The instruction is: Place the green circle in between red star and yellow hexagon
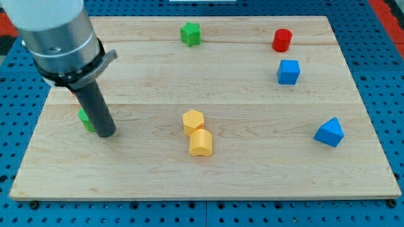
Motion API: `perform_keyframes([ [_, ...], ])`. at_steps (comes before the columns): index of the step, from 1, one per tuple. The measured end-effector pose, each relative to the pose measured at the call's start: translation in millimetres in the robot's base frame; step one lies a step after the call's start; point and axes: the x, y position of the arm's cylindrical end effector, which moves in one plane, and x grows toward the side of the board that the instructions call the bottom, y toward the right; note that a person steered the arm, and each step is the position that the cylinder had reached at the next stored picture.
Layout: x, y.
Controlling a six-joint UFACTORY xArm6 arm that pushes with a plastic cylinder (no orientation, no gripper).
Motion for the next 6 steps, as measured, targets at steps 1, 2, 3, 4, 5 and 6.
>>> perform_keyframes([
  [1,1.0,-15.1],
  [2,0.7,-38.7],
  [3,5.3,-57.6],
  [4,-17.3,-93.5],
  [5,-58.4,-28.2],
  [6,-61.7,3.7],
])
